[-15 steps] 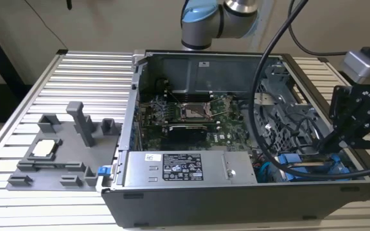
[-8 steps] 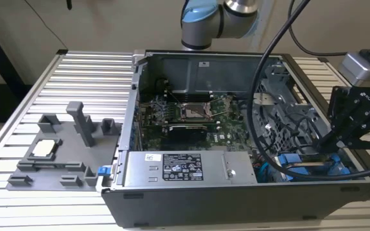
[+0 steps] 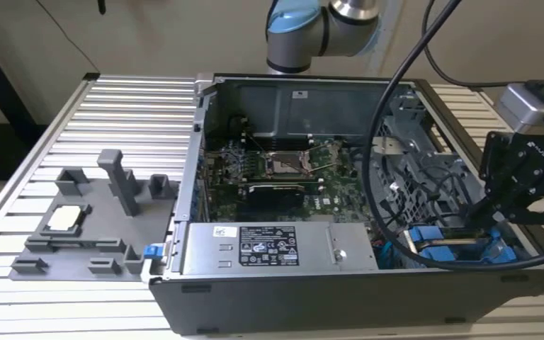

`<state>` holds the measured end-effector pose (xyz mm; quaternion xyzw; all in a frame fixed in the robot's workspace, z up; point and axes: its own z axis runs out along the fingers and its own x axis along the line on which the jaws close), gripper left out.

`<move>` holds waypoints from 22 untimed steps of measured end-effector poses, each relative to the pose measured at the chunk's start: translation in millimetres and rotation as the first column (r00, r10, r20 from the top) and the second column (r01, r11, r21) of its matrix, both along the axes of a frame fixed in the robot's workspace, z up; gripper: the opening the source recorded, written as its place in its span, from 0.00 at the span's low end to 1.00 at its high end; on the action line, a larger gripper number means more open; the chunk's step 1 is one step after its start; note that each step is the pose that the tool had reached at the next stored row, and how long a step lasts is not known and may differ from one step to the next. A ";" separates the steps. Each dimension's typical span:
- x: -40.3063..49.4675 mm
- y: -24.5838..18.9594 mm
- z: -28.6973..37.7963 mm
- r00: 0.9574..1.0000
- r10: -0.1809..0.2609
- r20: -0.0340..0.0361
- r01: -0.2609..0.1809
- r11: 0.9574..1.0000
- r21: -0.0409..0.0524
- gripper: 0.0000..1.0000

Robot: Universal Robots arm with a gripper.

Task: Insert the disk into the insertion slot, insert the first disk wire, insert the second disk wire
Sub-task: 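Insert the first disk wire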

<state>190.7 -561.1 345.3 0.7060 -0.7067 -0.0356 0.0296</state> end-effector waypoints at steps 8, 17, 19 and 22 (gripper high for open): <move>0.0 -0.3 -3.6 1.000 -0.002 0.000 0.002 1.000 0.000 0.19; 0.0 -0.3 -5.0 1.000 -0.016 0.000 0.016 1.000 0.000 0.19; 0.0 -0.3 -5.2 1.000 -0.022 0.000 0.022 1.000 0.000 0.19; -0.1 -0.3 -6.1 1.000 -0.030 0.000 0.030 1.000 0.000 0.19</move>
